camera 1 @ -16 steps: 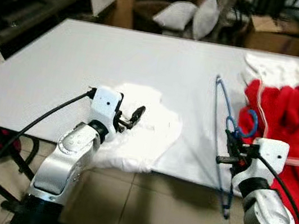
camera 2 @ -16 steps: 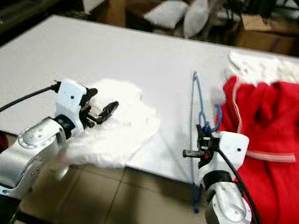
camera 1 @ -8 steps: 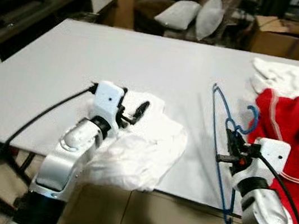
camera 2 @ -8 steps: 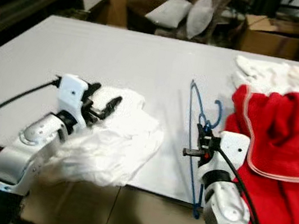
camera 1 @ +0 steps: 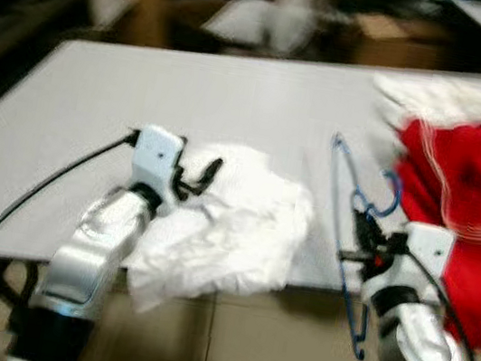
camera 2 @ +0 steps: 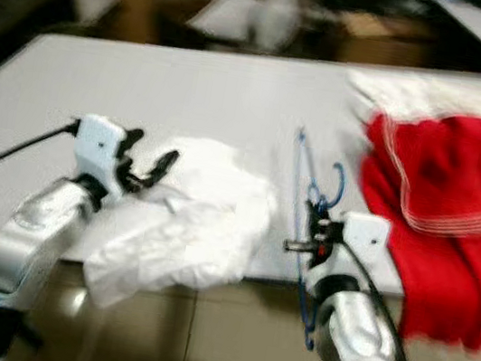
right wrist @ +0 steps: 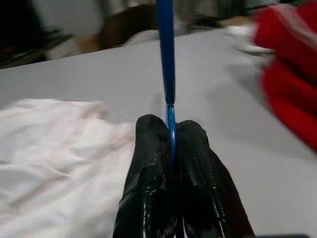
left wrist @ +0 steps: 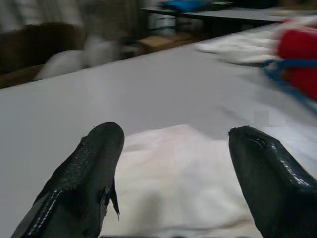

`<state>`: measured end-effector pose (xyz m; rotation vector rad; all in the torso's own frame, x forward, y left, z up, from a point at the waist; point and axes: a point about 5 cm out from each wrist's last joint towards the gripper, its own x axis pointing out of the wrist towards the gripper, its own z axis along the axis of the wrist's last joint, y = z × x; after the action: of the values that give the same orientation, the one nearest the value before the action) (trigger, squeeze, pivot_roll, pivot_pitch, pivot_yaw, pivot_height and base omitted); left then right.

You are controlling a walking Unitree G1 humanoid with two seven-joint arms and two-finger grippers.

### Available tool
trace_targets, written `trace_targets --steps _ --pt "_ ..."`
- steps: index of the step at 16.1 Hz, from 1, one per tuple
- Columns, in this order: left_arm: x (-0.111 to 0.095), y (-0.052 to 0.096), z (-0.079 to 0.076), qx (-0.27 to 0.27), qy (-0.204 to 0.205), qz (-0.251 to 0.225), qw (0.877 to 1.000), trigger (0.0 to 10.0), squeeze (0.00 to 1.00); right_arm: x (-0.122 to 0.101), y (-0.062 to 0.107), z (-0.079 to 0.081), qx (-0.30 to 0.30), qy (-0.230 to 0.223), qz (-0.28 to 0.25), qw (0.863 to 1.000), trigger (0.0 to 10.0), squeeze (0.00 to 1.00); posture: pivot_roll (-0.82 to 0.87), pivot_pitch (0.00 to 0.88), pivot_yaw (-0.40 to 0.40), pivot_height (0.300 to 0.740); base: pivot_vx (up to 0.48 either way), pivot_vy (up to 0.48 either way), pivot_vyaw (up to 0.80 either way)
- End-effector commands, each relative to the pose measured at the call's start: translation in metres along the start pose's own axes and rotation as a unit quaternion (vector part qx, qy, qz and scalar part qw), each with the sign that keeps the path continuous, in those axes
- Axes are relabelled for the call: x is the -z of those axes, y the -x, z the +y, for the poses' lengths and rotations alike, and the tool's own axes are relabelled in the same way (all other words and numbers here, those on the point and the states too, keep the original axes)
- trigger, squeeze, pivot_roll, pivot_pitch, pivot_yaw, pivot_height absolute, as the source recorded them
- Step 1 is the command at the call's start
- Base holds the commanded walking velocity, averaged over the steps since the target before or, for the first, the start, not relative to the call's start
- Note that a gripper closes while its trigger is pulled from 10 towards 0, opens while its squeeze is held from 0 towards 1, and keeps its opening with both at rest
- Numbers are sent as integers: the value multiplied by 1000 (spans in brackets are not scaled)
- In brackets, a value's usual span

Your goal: Hang hanger

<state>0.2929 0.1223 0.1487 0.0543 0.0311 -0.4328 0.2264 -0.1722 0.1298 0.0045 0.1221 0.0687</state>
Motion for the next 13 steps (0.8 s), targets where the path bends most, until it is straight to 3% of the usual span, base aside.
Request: trace_targets --steps 1,4,5,8,9,12,13 --pt "-1 3 10 -20 -27 4 999 10000 0 -2 0 4 -5 -9 -5 1000 10000 0 49 24 101 740 0 -480 -800" --pt "0 2 11 -27 -34 8 999 10000 0 -3 1 1 -1 -2 -8 1000 10000 0 45 23 104 740 0 -480 -467" --pt "1 3 12 -37 -13 7 999 10000 0 -3 1 -4 3 3 -8 1000 10000 0 45 23 103 740 0 0 0" --pt "5 5 18 -48 -6 18 999 10000 51 -7 4 -13 -12 19 -9 1000 10000 0 41 24 102 740 0 0 0" --pt "7 6 22 -50 -3 23 998 10000 1000 -10 6 -18 -25 24 -10 999 10000 0 37 23 101 740 0 0 0" --pt "13 2 35 -11 -88 63 994 10000 1000 -18 13 -26 -86 45 -6 995 10000 0 37 18 87 740 0 0 0" --pt "14 -2 42 2 -112 78 991 10000 941 -18 16 -26 -115 62 -3 991 10000 0 35 14 87 740 0 0 0"
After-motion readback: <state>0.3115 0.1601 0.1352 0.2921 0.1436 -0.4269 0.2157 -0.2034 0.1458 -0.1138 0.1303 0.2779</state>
